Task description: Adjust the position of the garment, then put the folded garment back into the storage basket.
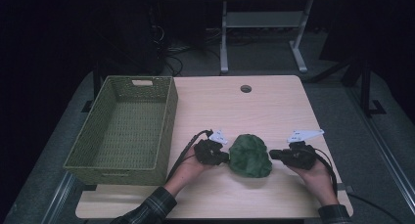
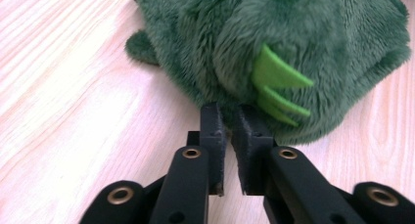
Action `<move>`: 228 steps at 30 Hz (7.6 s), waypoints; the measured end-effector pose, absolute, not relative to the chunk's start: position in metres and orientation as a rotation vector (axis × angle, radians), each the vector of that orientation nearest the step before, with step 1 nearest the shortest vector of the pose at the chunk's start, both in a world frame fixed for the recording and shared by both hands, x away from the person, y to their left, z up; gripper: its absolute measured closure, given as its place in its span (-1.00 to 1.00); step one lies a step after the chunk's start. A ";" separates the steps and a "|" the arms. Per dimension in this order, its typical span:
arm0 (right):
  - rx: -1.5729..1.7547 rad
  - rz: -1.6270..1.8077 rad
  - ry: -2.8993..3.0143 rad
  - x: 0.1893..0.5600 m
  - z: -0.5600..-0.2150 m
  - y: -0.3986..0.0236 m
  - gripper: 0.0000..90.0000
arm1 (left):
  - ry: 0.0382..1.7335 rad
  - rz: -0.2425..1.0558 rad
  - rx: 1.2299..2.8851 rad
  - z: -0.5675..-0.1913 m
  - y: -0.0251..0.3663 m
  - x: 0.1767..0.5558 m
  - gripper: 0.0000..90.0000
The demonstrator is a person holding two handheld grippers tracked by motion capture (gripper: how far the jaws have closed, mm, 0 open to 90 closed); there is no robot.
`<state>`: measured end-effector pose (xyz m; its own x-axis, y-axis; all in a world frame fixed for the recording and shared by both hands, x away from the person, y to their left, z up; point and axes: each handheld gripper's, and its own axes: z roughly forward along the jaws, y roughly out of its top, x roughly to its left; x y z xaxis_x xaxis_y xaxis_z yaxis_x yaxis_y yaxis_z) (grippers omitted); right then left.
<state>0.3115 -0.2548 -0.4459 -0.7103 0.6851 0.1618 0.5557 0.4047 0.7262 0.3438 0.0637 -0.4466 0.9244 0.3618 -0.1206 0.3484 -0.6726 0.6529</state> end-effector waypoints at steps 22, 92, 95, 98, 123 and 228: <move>1.243 1.012 2.310 0.299 -0.475 -0.288 -0.94 | 0.470 0.085 2.371 -0.426 0.072 0.342 -0.55; 1.277 0.964 2.300 0.302 -0.484 -0.286 -0.96 | 0.151 0.025 2.637 -0.450 -0.008 0.360 -0.24; 1.270 0.964 2.299 0.302 -0.484 -0.287 -0.96 | 0.172 0.001 2.629 -0.449 -0.005 0.362 0.10; 1.270 0.964 2.299 0.302 -0.484 -0.287 -0.96 | 0.188 -0.016 2.625 -0.448 -0.004 0.362 0.34; 1.279 0.965 2.296 0.302 -0.484 -0.286 -0.96 | 0.319 -0.065 2.539 -0.413 0.017 0.365 0.48; 1.301 0.955 2.271 0.303 -0.484 -0.287 -0.96 | 1.177 0.354 2.289 -0.383 0.332 0.376 0.45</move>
<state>0.3029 -0.2871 -0.4838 -0.5151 0.8567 0.0266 0.6181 0.3498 0.7040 0.3758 0.3319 -0.3828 0.5845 0.8113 -0.0115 0.6704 -0.4750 0.5700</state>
